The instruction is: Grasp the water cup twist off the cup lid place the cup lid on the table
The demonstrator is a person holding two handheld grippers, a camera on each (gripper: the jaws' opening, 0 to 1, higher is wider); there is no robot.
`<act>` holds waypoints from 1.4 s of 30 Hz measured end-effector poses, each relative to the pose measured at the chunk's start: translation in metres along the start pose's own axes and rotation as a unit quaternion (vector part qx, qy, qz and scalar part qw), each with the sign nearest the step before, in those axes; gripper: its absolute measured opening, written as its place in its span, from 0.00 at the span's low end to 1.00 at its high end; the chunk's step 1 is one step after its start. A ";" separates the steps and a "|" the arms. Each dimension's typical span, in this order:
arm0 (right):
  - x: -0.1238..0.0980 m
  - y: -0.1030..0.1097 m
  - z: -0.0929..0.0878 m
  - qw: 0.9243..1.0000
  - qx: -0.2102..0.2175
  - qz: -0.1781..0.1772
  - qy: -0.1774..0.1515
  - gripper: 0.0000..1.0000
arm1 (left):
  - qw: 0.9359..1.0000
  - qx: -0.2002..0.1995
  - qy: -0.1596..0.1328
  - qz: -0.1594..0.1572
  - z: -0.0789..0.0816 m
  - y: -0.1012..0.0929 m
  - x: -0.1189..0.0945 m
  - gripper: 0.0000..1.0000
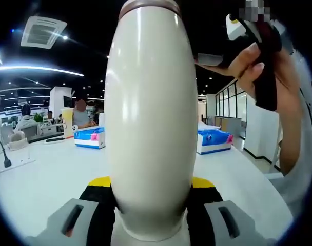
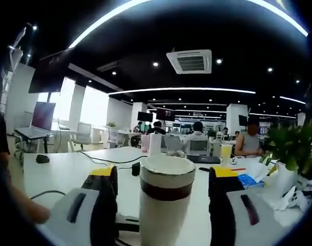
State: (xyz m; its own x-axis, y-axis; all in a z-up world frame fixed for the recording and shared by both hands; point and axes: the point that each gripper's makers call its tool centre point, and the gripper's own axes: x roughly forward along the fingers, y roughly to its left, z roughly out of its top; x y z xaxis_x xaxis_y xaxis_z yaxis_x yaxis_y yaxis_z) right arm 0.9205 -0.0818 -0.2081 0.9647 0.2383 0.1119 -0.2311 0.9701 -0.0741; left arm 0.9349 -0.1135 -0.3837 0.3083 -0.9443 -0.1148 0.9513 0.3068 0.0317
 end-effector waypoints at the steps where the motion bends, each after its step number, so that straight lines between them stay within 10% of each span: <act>1: -0.001 -0.001 0.002 1.000 0.006 -0.003 -0.004 0.67 | 1.000 0.000 0.000 0.000 0.000 0.000 0.000 0.55; 27: 0.010 -0.007 -0.004 0.999 -0.031 -0.015 0.021 0.46 | 1.000 0.000 0.001 0.000 0.000 0.000 0.000 0.55; 42: 0.013 -0.007 -0.002 0.999 -0.024 0.045 0.011 0.45 | 1.000 -0.002 0.001 0.001 0.000 0.001 0.001 0.55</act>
State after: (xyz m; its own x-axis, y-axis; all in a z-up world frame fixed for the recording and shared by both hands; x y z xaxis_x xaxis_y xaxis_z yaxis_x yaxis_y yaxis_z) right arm 0.9346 -0.0857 -0.2085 0.9433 0.3221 0.0806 -0.3103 0.9415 -0.1310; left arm 0.9362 -0.1143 -0.3837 0.3109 -0.9433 -0.1167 0.9504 0.3097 0.0285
